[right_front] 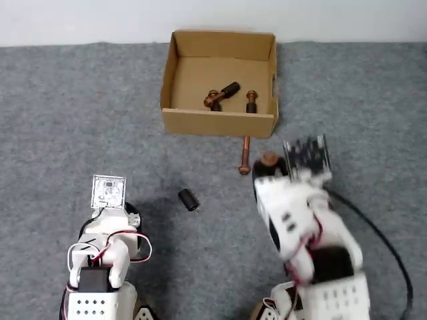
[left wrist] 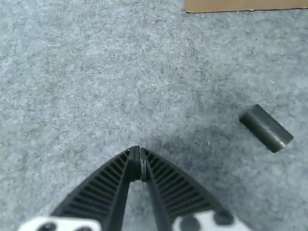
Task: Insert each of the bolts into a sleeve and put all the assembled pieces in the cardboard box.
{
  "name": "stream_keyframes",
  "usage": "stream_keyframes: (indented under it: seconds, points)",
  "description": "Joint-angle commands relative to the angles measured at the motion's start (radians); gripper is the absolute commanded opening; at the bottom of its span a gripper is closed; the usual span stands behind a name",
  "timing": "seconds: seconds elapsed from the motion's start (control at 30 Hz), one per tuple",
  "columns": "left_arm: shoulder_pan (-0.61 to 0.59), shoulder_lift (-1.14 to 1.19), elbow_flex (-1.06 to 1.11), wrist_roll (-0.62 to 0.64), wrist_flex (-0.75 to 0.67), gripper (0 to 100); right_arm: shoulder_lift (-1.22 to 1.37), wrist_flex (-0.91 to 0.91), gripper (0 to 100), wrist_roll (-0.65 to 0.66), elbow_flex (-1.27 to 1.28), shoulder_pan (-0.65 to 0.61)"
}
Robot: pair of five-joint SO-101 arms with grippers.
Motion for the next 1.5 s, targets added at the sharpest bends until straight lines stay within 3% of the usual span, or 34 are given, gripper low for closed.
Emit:
stream_keyframes:
  seconds: [0.0, 0.27, 0.77, 0.93, 1.07, 1.23, 1.47]
  points:
    - [-0.008, -0.002, -0.005, -0.009, -0.023, 0, 0.28, -0.17, 0.8, -0.023, -0.196, 0.01]
    - [-0.009, -0.002, -0.005, -0.008, 0.012, 0, 0.819, -0.449, 0.8, -0.021, -0.519, 0.01]
    - [-0.009, -0.002, -0.005, -0.008, 0.011, 0, 1.583, -0.486, 0.8, -0.02, -1.166, 0.012]
    - [-0.009, -0.002, -0.005, -0.008, 0.011, 0, 1.715, -0.483, 1.1, -0.006, -1.223, 0.012]
    - [-0.009, -0.002, -0.005, -0.008, 0.008, 0, 1.778, -0.389, 2.0, 0.091, -1.229, 0.005]
    - [-0.009, -0.002, -0.005, -0.009, 0.006, 0, 1.785, -0.366, 10.6, 0.092, -1.229, 0.005]
    - [-0.009, -0.002, -0.005, -0.009, 0.006, 0, 1.748, -0.358, 10.8, 0.091, -1.229, 0.004]
